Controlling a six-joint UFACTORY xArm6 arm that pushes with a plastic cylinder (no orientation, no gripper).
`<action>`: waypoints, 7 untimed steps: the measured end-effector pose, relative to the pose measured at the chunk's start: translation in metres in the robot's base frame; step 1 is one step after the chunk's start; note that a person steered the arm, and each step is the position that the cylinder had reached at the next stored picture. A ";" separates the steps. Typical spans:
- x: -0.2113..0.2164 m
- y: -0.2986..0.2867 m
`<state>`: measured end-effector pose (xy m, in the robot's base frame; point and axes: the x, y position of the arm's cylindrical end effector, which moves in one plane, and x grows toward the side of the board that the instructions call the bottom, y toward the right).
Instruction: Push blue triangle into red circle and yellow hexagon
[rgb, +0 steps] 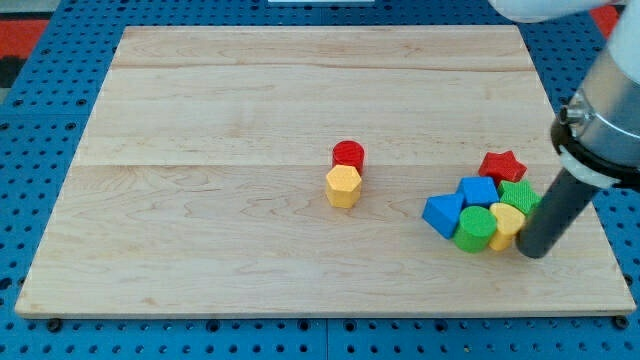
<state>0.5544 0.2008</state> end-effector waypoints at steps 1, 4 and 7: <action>0.006 -0.010; 0.008 -0.058; -0.057 -0.104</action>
